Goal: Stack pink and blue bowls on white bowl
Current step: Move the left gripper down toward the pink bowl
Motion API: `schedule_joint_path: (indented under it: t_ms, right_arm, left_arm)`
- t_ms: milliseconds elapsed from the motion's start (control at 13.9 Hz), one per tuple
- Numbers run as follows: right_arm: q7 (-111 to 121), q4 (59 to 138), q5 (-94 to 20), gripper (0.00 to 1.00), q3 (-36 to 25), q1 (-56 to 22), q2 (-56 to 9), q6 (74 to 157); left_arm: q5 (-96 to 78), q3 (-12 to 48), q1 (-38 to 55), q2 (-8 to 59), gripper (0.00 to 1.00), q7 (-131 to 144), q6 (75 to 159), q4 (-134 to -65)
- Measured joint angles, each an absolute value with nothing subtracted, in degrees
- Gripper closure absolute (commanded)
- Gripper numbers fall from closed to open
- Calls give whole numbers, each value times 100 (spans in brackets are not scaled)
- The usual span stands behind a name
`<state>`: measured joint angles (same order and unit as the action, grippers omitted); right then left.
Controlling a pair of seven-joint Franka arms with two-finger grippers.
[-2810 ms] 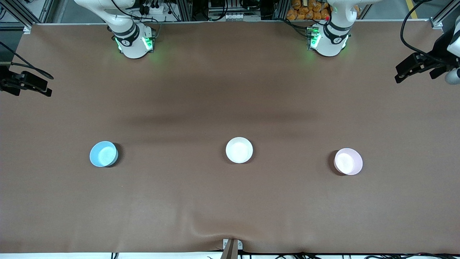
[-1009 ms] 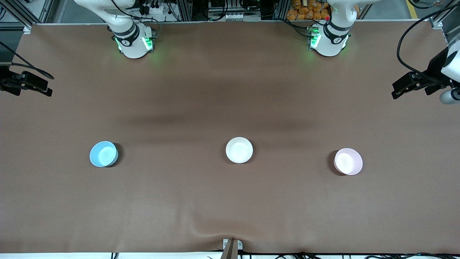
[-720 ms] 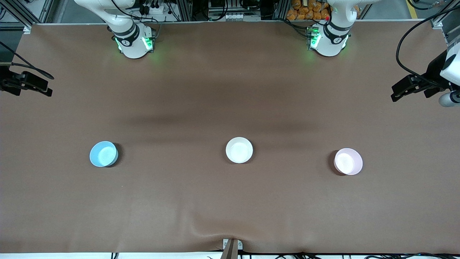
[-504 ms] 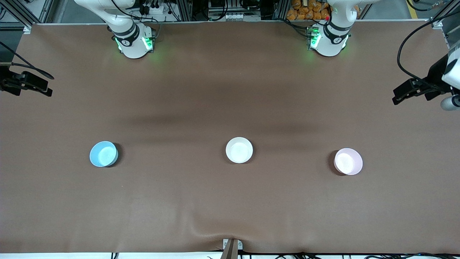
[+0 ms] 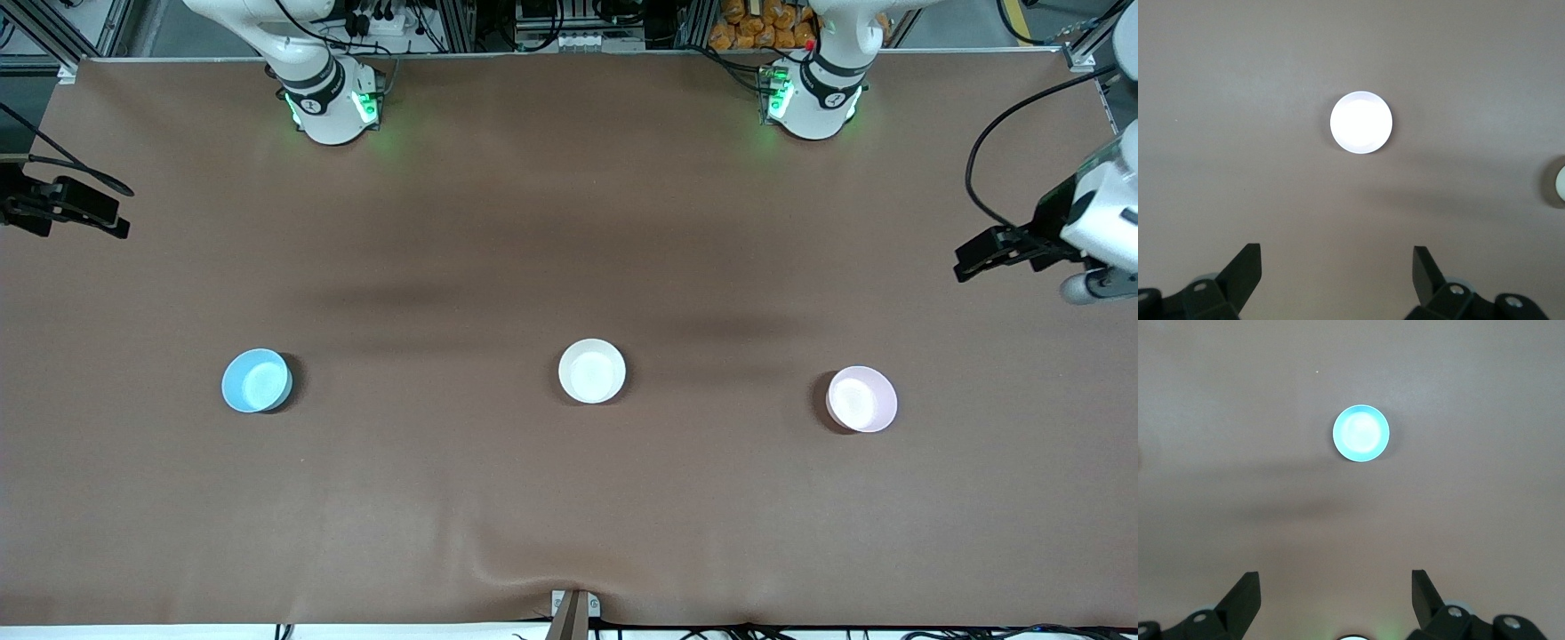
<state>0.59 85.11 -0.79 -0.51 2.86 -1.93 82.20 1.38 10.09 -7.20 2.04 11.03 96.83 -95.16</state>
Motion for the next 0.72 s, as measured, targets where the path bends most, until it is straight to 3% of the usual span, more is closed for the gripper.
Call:
schedule_joint_path:
  t_ms: [288,720]
  right_arm:
    - [59,8511,-79,0,-51,286,-193,8220]
    - [60,8512,-79,0,-45,275,-193,8220]
  left_arm:
    - [138,1008,-773,177,0,1103,9881,-9783]
    - [138,1015,-778,171,0,1103,10815,-10454]
